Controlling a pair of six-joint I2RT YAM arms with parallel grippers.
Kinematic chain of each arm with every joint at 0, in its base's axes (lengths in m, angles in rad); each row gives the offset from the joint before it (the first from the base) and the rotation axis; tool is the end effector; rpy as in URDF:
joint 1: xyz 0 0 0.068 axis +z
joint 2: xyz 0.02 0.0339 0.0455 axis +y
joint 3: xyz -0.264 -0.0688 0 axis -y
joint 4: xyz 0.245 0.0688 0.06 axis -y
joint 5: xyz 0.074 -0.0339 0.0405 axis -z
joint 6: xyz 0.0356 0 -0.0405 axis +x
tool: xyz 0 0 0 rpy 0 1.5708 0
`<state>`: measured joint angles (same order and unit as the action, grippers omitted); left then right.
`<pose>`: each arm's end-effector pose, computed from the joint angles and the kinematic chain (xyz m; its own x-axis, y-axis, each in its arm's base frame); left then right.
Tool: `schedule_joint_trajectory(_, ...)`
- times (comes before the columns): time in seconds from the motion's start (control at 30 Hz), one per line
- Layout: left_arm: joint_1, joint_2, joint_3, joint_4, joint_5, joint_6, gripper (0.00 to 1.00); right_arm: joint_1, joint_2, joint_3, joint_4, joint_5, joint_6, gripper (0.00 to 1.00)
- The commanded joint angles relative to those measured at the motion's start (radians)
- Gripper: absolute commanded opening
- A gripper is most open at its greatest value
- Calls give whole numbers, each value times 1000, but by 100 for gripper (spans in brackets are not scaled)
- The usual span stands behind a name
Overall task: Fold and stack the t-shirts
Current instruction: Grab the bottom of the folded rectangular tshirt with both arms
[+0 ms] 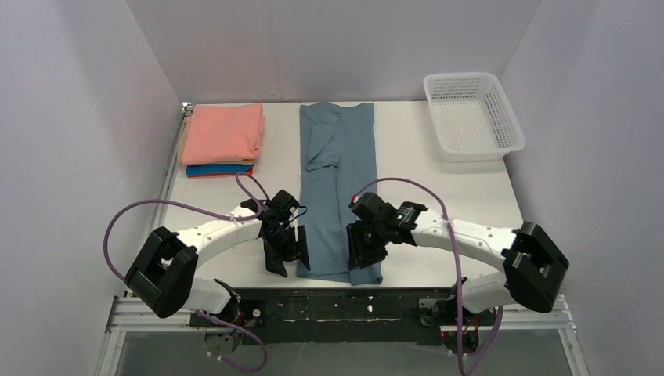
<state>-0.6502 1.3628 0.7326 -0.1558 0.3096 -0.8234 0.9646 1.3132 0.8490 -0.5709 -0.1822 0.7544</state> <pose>0.2124 -0.1751 0.1996 -0.9314 -0.1693 -0.3222 0.0953 0.7409 -0.6649 0.1396 0.2127 0.2190 -0.9466 -0.1833 -0.2652 -0.2918 0.8369 0.4631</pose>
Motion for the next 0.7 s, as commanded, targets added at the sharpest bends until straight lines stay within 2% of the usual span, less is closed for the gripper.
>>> schedule_joint_trajectory(0.0,-2,33,-51,-30,21,-14,66,64,114,89,14,13,-30,44)
schedule_joint_trajectory(0.27,-3,110,-91,69,11,-43,56,97,264,142,-64,25,-57,40)
schedule_joint_trajectory(0.5,-3,149,-94,98,-8,-54,36,114,329,143,-85,43,-52,37)
schedule_joint_trajectory(0.6,-3,163,-94,102,0,-54,27,114,340,147,-85,55,-47,33)
schedule_joint_trajectory(0.67,-3,170,-94,102,4,-53,18,114,340,154,-90,65,-42,30)
